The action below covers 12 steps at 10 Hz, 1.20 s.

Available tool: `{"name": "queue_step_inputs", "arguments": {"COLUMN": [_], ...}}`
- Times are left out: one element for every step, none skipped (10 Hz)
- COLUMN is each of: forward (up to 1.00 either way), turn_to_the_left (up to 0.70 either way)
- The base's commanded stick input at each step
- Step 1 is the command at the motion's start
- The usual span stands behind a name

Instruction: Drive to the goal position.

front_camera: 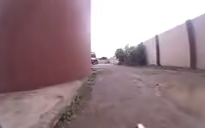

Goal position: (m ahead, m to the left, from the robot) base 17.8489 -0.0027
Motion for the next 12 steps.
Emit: {"name": "queue_step_inputs", "arguments": {"forward": [0.5,0.5,0.5,0.5,0.5,0.5,0.5,0.5,0.5,0.5,0.5,0.5], "turn_to_the_left": [0.0,-0.24,-0.09,-0.38,-0.38,-0.2,-0.03,-0.07,-0.2,-0.43,-0.45,0.0]}}
